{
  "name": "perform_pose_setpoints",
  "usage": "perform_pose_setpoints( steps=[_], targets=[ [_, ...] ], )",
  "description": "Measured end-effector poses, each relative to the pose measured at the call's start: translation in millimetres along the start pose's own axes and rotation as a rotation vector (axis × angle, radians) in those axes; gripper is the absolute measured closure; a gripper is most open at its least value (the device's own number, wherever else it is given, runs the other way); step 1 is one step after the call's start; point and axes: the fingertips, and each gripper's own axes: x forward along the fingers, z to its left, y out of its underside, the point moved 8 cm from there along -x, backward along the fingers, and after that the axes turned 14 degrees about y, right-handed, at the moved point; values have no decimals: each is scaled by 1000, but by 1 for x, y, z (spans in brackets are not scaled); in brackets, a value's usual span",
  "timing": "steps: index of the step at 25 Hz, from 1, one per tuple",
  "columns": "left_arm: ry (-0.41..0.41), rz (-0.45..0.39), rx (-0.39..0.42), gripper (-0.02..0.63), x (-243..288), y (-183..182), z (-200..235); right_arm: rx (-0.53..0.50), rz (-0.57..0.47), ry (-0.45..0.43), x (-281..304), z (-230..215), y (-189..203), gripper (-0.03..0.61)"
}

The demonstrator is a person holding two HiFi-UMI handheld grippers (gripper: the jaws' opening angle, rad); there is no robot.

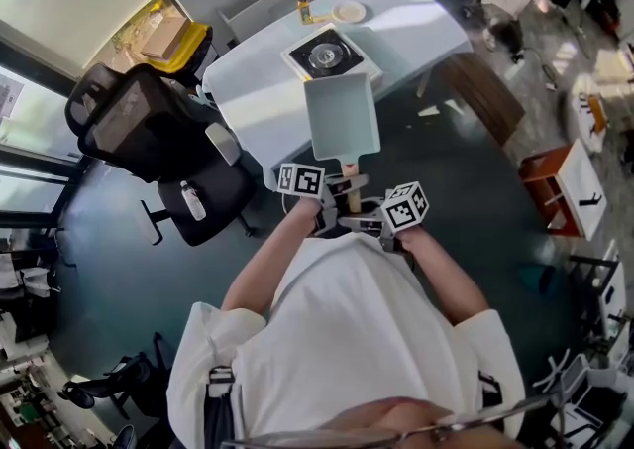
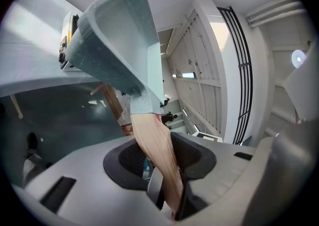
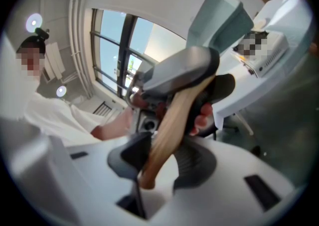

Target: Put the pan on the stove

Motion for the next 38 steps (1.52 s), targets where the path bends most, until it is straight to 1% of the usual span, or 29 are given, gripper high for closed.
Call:
perform_pose_setpoints(
  steps=[11,18,23,31,34,38],
  targets=[
    [1,14,-14,446,5,-32,19,10,-11,7,5,-25,-27,430],
    [8,29,-33,446,9,-63,37,40,-14,11,9,-47,-52,431],
    [12,36,-38,446,12,-89,52,52,-13,13,14,-65,-75,431],
    [24,21,-58,446,15,-131,72,49,4,21,18,-92,-113,431],
    [29,31,-64,446,12,-149,79,59,-3,27,24,-101,-129,431],
    [26,55,-51,446,9,-177,87,64,-20,37,35,-112,-153,431]
  ],
)
